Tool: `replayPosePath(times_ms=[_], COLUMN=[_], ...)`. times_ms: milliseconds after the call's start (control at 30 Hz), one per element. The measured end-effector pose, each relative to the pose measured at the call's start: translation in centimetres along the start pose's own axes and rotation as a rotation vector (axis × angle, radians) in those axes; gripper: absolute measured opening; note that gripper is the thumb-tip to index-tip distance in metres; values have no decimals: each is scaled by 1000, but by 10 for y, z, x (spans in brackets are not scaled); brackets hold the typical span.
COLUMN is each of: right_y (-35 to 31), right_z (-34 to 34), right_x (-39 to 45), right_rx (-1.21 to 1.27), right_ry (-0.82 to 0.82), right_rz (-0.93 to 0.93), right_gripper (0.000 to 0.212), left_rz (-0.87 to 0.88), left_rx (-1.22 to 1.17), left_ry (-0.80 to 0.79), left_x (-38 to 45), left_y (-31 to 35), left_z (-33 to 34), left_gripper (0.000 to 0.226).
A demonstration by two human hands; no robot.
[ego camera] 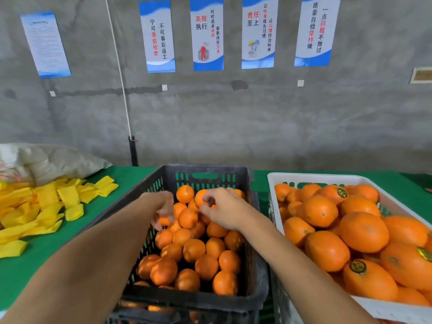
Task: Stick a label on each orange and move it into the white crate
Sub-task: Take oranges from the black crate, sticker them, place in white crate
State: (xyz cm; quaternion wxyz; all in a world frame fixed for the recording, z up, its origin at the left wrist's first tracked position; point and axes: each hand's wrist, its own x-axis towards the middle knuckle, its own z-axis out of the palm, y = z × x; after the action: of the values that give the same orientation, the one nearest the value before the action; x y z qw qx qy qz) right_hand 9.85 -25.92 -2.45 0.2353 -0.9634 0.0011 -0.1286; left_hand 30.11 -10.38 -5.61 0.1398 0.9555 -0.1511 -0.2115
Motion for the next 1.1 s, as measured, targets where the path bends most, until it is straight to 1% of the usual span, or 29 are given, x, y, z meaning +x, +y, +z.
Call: replayPosePath(times_ms=[67,133,200,267,367,400,467,533,600,667,700,733,833,867,933,1000,1100], right_y=[-6,-12,-18,-27,-44,-48,-53,-54,-51,-45,-42,-37,-24,-19,-11,-4,10], right_z=[-6,-13,-18,-24,-34,-37,-43,-44,-40,-28,-19,-9,23,34,53,72,99], right_x=[-8,-20,-39,-63,-104,-119,-149,-182,-212,-240,-252,-264,-296,-305,-319,-329,-339], right_rx=[-49,-65,-82,-84,-9,17,73,110,133,147,154,164,237,250,268,287,313], right_ry=[95,182,222,287,475,523,600,669,714,707,688,657,604,613,618,553,344], right_rz=[-23,-58,-97,-151,-242,-267,-303,-322,-344,-342,-333,-318,-280,-283,-292,-257,-105], right_gripper=[44,58,75,83,76,73,69,67,64,63,63,65,74,77,80,77,72], left_rz=[95,221,370,519,690,733,807,853,876,884,877,860,847,870,897,822,611], left_rx=[-103,-220,-358,-506,-667,-707,-775,-876,-1000,-1071,-1084,-1086,-1022,-1012,-1043,-1099,-1186], left_ry=[35,104,180,239,331,375,437,404,259,114,98,116,275,300,279,226,173], left_x=[-32,-71,-114,-160,-225,-245,-278,-303,-321,-335,-341,-346,-356,-358,-360,-360,-352], left_y=[16,31,42,49,58,60,64,65,63,56,52,48,35,30,19,8,-5], left_z=[-17,-27,-25,-13,14,24,43,67,95,126,140,154,194,208,234,258,294], left_gripper=[68,65,59,51,39,37,43,51,54,51,50,51,64,67,70,67,61])
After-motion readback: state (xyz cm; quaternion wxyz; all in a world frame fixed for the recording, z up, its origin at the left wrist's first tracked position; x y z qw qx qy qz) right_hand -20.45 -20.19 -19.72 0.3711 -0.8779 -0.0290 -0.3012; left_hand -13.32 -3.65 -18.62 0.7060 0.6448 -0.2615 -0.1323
